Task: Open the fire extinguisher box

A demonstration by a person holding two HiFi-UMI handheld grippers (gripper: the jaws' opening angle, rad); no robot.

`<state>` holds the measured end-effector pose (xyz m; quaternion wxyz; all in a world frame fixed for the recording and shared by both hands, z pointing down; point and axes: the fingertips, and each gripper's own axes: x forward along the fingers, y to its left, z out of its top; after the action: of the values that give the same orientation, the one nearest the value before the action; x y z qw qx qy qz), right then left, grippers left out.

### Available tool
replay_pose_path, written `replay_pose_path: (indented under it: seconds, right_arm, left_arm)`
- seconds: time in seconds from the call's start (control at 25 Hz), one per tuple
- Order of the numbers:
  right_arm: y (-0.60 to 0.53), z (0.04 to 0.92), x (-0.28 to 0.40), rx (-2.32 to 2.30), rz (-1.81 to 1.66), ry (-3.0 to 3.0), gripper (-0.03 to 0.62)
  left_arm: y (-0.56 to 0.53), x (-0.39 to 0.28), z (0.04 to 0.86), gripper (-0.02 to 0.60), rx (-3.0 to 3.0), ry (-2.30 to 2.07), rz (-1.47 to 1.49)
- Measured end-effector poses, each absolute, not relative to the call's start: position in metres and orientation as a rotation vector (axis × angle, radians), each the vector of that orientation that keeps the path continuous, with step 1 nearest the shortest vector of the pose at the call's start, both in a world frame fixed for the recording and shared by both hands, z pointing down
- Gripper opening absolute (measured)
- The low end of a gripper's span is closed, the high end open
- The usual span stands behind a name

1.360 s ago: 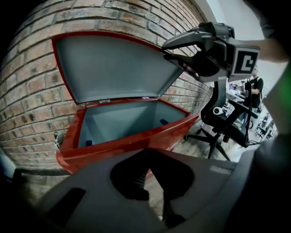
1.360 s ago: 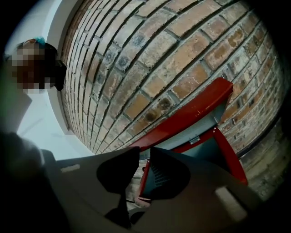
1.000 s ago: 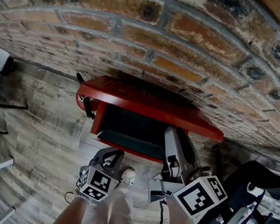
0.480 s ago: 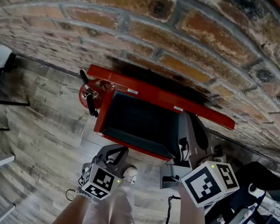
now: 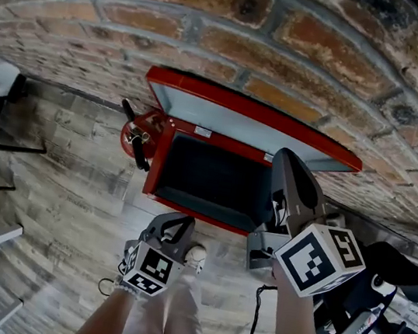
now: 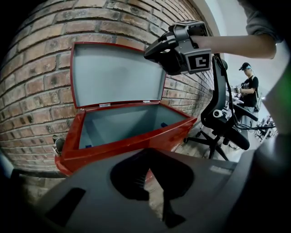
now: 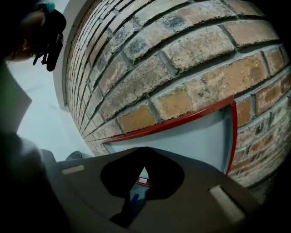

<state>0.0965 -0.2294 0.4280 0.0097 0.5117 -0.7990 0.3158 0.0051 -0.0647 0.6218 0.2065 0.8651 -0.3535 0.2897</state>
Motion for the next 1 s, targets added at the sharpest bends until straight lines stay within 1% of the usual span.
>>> replay_pose_path:
  seconds: [0.28,0.44,0.76,1.0]
  right_arm:
    - [-0.207,0.455,0.084,1.433,0.987,-2.489,0.009]
    - [-0.182,0.481,0.068,1.242,0.894,-2.473,0.009]
    - [-0.123,0.532,0.030,0.744,0.643,-2.385,0.116]
    - [-0.091,0.558,0.014,0.464,0.568,-2.317,0.129]
  left_arm:
    - [-0.065,0.005,0.621,-0.002,2.417,-0.984,0.802]
    - [-0.063,0.005,0.621,-0.002,2.425,-0.978,0.801]
    - [-0.060,0.004,0.620,-0.002,2.438,-0.966,0.797]
    - [-0.054,0.001,0.621,-0.002,2.439,-0.965,0.791]
